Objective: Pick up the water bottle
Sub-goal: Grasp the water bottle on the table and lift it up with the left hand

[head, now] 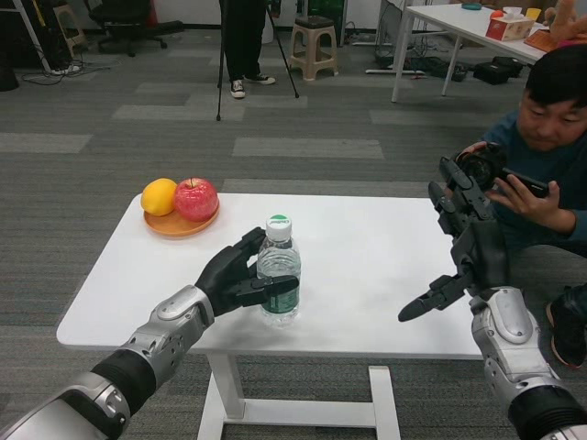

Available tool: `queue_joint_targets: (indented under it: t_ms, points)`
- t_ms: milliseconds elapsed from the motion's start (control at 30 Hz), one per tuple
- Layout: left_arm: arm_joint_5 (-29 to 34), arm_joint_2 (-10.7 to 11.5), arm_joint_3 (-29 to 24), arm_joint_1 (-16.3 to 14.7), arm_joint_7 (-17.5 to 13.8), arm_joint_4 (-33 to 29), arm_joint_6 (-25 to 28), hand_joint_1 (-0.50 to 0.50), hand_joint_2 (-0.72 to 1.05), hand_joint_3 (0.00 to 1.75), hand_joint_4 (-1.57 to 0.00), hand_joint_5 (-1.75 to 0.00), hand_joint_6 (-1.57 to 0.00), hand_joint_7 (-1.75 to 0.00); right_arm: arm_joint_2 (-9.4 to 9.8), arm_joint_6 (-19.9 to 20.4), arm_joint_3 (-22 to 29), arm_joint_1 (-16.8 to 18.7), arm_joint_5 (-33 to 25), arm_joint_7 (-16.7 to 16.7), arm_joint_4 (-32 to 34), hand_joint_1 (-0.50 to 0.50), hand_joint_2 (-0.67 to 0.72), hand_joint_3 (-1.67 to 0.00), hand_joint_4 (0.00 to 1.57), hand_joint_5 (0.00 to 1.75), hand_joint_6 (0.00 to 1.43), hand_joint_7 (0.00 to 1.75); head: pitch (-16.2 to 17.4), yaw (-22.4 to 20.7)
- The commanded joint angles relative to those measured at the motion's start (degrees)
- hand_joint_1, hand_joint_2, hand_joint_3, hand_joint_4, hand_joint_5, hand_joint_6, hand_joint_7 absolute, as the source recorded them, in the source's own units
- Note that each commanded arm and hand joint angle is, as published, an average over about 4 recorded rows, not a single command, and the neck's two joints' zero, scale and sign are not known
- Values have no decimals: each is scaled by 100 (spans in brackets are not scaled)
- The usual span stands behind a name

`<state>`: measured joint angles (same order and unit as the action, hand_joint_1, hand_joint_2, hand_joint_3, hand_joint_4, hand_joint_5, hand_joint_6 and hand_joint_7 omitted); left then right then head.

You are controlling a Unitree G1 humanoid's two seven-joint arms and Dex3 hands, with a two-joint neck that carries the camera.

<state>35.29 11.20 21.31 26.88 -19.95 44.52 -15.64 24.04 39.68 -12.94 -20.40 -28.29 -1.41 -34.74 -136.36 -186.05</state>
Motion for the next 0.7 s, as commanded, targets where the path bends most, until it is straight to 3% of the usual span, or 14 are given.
queue_joint_targets:
  t_ms: [33, 100, 400, 700]
  points:
    - [-33, -13, -7, -42, 35, 48, -152, 6, 96, 17, 0, -175, -57, -168, -31, 101, 59, 54, -1, 36, 37, -50, 34, -8, 0, 0, 0, 14, 7, 0]
    - [-31, -13, -26, -38, 43, 48, -225, 12, 96, 17, 0, -175, -58, -168, -31, 101, 55, 54, -1, 40, 37, -50, 34, -8, 0, 0, 0, 10, 7, -2]
    - [53, 101, -136, 50, 43, -321, -185, 19, 96, 17, 0, -175, -57, -168, -31, 101, 42, 54, -1, 45, 15, -50, 34, -8, 0, 0, 0, 14, 14, 12]
    - [622, 352, -180, 162, 76, -1329, 551, 21, 96, 17, 0, -175, -55, -168, -31, 101, 37, 45, -1, 56, -51, -50, 34, -8, 0, 0, 0, 14, -19, 56]
